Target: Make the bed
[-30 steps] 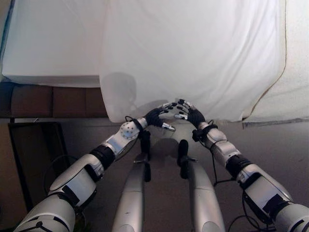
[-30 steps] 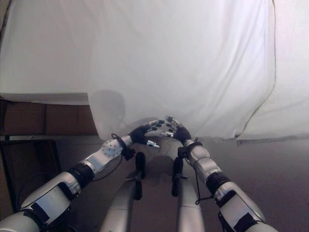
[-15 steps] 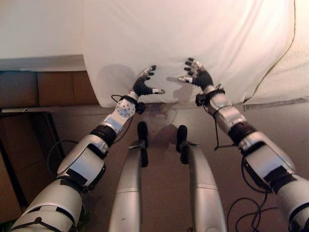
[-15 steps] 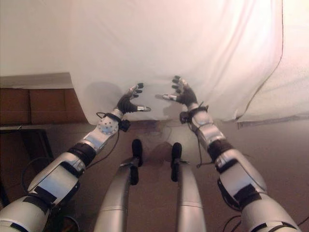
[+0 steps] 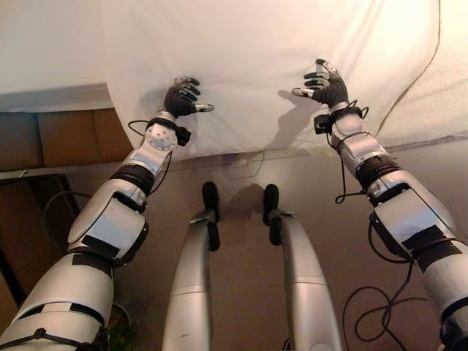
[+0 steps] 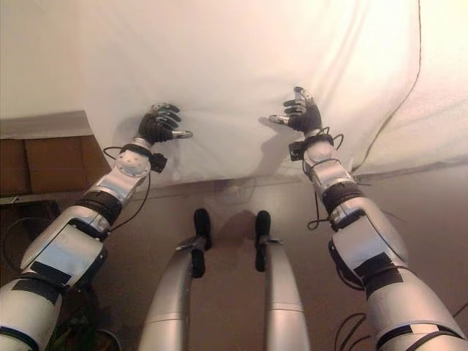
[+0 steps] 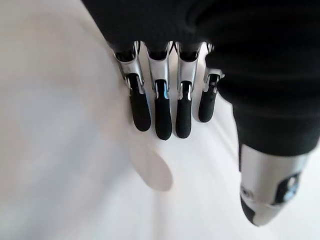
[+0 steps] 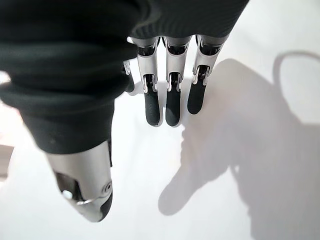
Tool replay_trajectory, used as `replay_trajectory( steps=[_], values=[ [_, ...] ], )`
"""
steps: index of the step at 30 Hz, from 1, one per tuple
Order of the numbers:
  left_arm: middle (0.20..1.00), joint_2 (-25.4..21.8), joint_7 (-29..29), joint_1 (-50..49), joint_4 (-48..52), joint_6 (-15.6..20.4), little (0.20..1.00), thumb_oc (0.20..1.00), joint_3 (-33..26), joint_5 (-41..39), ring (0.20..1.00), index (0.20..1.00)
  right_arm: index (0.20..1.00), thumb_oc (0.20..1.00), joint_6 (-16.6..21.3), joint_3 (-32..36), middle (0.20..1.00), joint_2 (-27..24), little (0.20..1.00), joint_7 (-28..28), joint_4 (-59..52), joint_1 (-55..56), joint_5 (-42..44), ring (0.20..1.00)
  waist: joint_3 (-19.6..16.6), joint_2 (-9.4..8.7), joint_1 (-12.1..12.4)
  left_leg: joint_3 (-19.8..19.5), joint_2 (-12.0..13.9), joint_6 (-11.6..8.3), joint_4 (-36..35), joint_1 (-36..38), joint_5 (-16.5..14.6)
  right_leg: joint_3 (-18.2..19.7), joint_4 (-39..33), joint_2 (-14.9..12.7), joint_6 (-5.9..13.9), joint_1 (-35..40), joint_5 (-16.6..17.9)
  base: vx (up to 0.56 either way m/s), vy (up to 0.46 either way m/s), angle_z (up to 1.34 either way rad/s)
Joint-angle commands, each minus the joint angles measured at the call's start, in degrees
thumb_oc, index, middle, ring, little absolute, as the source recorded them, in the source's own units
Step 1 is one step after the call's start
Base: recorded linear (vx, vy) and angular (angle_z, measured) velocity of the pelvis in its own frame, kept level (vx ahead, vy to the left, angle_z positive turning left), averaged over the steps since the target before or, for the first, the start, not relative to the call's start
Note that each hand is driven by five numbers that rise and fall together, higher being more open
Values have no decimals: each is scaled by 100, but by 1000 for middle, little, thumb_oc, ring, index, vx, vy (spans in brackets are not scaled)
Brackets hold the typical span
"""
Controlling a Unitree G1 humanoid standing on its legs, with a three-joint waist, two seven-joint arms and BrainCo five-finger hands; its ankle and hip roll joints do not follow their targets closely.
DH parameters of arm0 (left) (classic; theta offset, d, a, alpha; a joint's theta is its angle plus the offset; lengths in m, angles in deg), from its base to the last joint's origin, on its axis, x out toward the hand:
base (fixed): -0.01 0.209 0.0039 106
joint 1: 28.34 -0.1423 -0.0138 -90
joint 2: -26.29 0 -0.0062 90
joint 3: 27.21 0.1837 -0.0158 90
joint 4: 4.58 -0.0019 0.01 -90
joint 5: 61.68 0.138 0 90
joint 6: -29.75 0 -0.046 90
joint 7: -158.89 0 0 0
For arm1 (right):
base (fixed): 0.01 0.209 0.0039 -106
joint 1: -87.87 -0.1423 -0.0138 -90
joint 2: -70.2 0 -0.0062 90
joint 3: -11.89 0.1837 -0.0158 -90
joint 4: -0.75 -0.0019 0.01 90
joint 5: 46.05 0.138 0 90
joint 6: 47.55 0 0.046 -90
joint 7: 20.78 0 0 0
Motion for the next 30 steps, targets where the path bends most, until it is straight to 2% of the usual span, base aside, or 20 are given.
replay_trajectory(
  steps=[1,2,5,7,8,11,12,14,15,19,22,27,29,30],
  values=[
    [1000,-135,203,-141,-233,95,1000,1000,-479,-300,1000,1000,1000,1000,10,257,1000,-457,1000,-283,229,49,-229,1000,-498,118,143,129,-244,-218,-370,382,-319,-146,-1017,87,327,373,520,24,-36,8],
    [1000,-260,259,-377,-242,110,1000,1000,-727,-365,1000,1000,1000,1000,-19,455,1000,-660,1000,-367,354,229,-268,1000,-475,145,164,70,-294,-254,-747,622,-155,-197,-1359,103,357,626,651,23,-43,7],
    [1000,-398,287,-818,-267,116,1000,1000,-1024,-346,1000,1000,1000,1000,-60,789,1000,-875,1000,-416,500,614,-278,1000,-485,174,199,-43,-346,-289,-1223,949,64,-282,-1847,117,382,1009,802,40,-53,12],
    [1000,-398,286,-974,-254,106,1000,1000,-1095,-327,1000,1000,1000,1000,-75,888,1000,-894,1000,-417,528,784,-288,1000,-509,173,210,-72,-361,-283,-1347,1052,114,-310,-1943,116,403,1096,850,43,-21,10],
    [1000,-556,190,-1369,-206,105,1000,1000,-1043,190,1000,1000,1000,1000,-91,1098,1000,-965,1000,-363,601,1128,-316,1000,-524,200,240,-102,-386,-258,-1534,1298,143,-297,-2147,111,435,1339,921,56,-5,6],
    [1000,-512,79,-2266,-79,170,1000,1000,-1554,115,1000,1000,1000,1000,-35,1615,1000,-904,1000,-294,509,1935,-179,1000,-637,203,300,-150,-419,-244,-1867,1755,247,-277,-2521,90,472,1837,1075,74,-14,5],
    [1000,-512,80,-2268,-78,169,1000,1000,-1555,116,1000,1000,1000,1000,-35,1615,1000,-904,1000,-295,508,1937,-180,1000,-639,203,298,-151,-420,-244,-1874,1757,252,-279,-2527,89,472,1839,1078,117,1,1],
    [1000,-142,2,-3147,-103,223,1000,1000,-1953,106,1000,1000,1000,1000,-31,2024,1000,-621,1000,-171,507,2828,-166,1000,-775,204,345,-188,-426,-275,-2335,2360,361,-282,-2968,85,521,2452,1195,124,-5,-2],
    [1000,-142,3,-3154,-98,222,1000,1000,-1954,107,1000,1000,1000,1000,-32,2026,1000,-619,1000,-173,501,2837,-168,1000,-783,203,342,-190,-429,-273,-2357,2361,385,-285,-2993,83,521,2455,1216,131,1,4],
    [1000,417,-307,-4397,-211,232,1000,1000,-2227,260,1000,1000,1000,1000,-19,2411,1000,-168,1000,72,398,4152,-322,1000,-1165,159,404,-256,-420,-263,-2913,3260,496,-290,-3530,96,578,3376,1388,155,-4,6],
    [1000,752,-457,-4954,-257,203,1000,1000,-2199,477,1000,1000,1000,1000,40,2554,1000,78,1000,195,136,4859,-458,1000,-1390,123,405,-308,-404,-270,-3194,3708,578,-244,-3800,130,614,3809,1498,96,-4,-2],
    [1000,1162,-704,-5367,-506,126,1000,1000,-2082,753,1000,1000,1000,1000,31,2669,1000,411,1000,333,173,5521,-615,1000,-1723,121,371,-327,-370,-295,-3409,4190,613,-204,-3960,152,620,4247,1497,43,2,-3],
    [1000,1426,-853,-5647,-638,59,1000,1000,-2016,935,1000,1000,1000,1000,-46,2602,1000,708,1000,461,273,5922,-874,1000,-1999,113,373,-321,-329,-282,-3505,4497,610,-205,-3994,159,613,4536,1455,44,-2,-1],
    [1000,1426,-852,-5649,-637,59,1000,1000,-2015,935,1000,1000,1000,1000,-47,2602,1000,709,1000,461,271,5926,-875,1000,-1996,114,374,-321,-329,-283,-3510,4506,612,-205,-3998,159,613,4545,1456,0,0,0]
  ],
)
